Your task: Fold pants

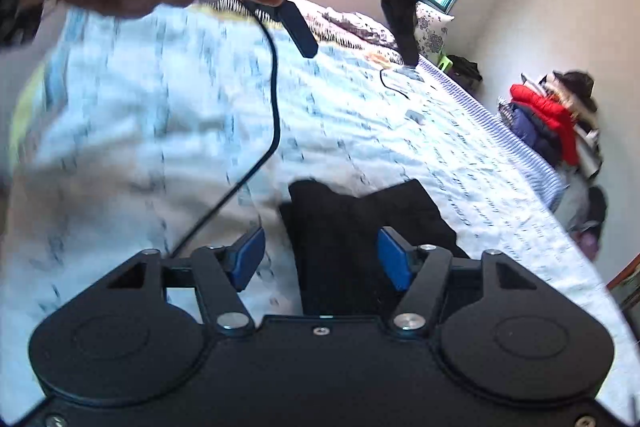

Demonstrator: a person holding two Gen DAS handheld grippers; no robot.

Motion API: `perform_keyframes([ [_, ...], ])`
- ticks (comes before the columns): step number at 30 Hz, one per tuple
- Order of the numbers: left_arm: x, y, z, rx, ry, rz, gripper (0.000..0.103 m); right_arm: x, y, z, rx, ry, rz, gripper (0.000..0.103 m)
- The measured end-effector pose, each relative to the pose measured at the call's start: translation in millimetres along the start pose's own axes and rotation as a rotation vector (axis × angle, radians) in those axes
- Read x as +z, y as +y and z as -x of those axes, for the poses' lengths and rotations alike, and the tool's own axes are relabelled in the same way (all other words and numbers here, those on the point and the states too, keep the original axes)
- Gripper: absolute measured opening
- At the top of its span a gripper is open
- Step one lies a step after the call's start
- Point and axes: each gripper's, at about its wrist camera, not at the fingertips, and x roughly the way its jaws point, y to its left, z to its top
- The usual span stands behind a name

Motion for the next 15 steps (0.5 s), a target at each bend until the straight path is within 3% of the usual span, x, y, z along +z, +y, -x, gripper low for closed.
perform_keyframes([
  [2, 2, -1, 15, -0.058, -0.052, 0.087, 0.094, 0, -8, 0, 0.157, -0.016, -0.132, 0.070],
  [3, 4, 0, 25, -0.083, -0.085, 0.136, 0.094, -1, -9, 0, 0.191, -0.036, -0.177, 0.070],
  [5, 6, -2, 42, -0.107, -0.168, 0.214, 0.100, -4, 0, -6, 0.186, -0.016, -0.181, 0.071],
  [7, 10, -5, 62, -0.092, -0.238, 0.249, 0.100, -7, 18, -11, 0.233, 0.020, -0.150, 0.070],
  [9, 18, -12, 85, -0.046, -0.279, 0.234, 0.100, -8, 26, 1, 0.268, -0.059, -0.177, 0.068],
  [12, 26, -22, 116, 0.064, -0.308, 0.207, 0.101, -6, 4, 20, 0.388, -0.224, -0.400, 0.068],
  [15, 29, -32, 142, 0.177, -0.329, 0.171, 0.102, -3, -11, 11, 0.321, -0.202, -0.539, 0.070],
])
